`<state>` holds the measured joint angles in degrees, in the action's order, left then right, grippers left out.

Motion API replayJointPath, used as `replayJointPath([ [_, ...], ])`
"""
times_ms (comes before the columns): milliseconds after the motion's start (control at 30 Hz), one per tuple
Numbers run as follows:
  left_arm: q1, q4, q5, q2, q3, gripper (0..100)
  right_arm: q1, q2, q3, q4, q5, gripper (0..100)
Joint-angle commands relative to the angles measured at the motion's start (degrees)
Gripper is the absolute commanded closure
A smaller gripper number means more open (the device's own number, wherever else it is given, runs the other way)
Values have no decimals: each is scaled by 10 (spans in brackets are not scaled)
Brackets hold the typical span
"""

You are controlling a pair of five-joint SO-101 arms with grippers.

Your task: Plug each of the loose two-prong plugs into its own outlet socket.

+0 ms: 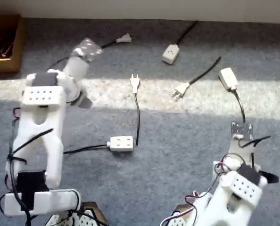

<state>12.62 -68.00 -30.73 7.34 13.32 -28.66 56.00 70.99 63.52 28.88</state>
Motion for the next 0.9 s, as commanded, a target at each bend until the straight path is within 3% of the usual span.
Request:
replayJointPath([
  [0,62,-71,98,18,-26,705,73,-85,-254,83,-62,413],
  [133,58,-84,103,15,36,705,80,-251,-506,110,-110,413],
  [233,48,-40,116,19,87,705,46,-393,-679,145,-106,413],
  [333,48,38,183,19,136,705,40,-537,-820,193,-94,413],
  [500,43,146,284,19,210,705,95,-744,-1024,274,-107,413],
  [767,44,171,289,15,245,705,270,-909,-1281,366,-105,413],
  [867,44,220,287,15,270,705,306,-945,-1335,359,-105,413],
])
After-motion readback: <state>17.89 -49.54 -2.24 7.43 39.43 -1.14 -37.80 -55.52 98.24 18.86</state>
